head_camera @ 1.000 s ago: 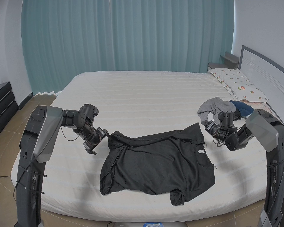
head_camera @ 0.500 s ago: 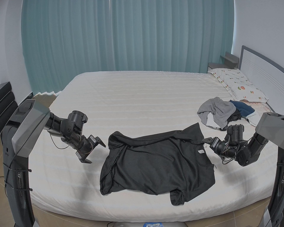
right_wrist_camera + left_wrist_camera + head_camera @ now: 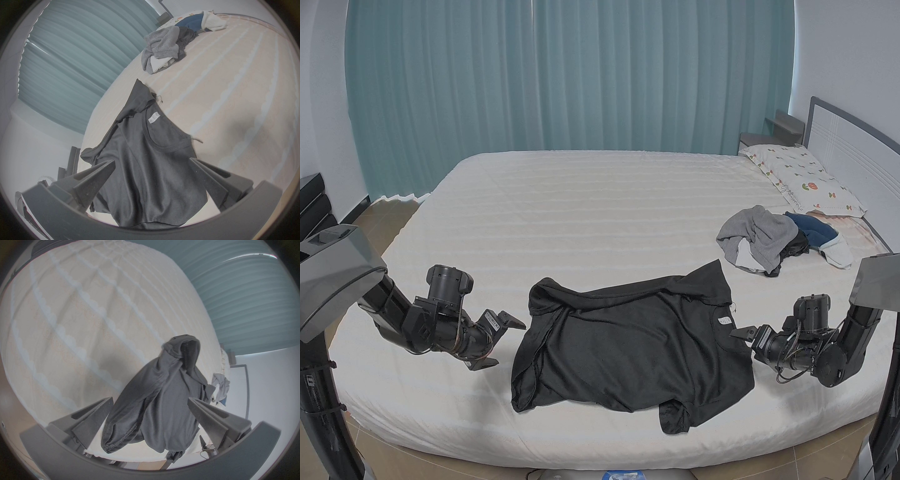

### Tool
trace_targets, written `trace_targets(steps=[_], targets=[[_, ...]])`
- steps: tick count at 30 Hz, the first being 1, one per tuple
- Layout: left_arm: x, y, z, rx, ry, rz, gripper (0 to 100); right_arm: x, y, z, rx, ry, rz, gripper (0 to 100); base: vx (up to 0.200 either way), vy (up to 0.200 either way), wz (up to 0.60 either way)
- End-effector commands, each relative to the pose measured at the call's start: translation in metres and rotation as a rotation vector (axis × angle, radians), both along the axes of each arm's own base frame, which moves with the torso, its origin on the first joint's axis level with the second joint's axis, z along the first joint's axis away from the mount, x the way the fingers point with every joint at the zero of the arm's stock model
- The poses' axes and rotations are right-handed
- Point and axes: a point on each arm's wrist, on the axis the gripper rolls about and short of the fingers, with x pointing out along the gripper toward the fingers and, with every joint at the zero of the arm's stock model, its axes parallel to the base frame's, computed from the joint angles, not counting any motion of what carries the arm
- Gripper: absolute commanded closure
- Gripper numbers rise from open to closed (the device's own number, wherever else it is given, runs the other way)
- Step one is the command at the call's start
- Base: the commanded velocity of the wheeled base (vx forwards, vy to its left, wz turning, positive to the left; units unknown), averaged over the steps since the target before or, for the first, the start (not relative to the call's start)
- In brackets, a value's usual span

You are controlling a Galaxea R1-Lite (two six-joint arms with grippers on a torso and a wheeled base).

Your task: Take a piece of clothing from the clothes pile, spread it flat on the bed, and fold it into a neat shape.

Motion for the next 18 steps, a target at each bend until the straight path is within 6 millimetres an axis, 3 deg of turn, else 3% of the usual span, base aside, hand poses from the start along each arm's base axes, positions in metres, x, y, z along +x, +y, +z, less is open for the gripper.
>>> trace_targets(steps=[1,6,13,18], targets=[[-0.027,-0.006,-0.007,-0.014,0.012,-0.011,0,-0.026,-0.001,-0.030,0.032,0.047,0.011,0,-0.200,0.000,0.00],[-0.032,-0.011,-0.009,0.006,0.019,-0.013,0,-0.038,-0.001,-0.035,0.034,0.029,0.015,0,-0.200,0.000,0.00],[-0.029,-0.016,-0.011,0.053,-0.006,0.014,0,-0.038,-0.002,-0.035,0.045,0.026,0.012,0,-0.200,0.000,0.00],[-0.015,-0.031,-0.021,0.113,-0.060,0.040,0,-0.036,-0.001,-0.034,0.057,0.023,0.007,0,0.000,0.000,0.00]])
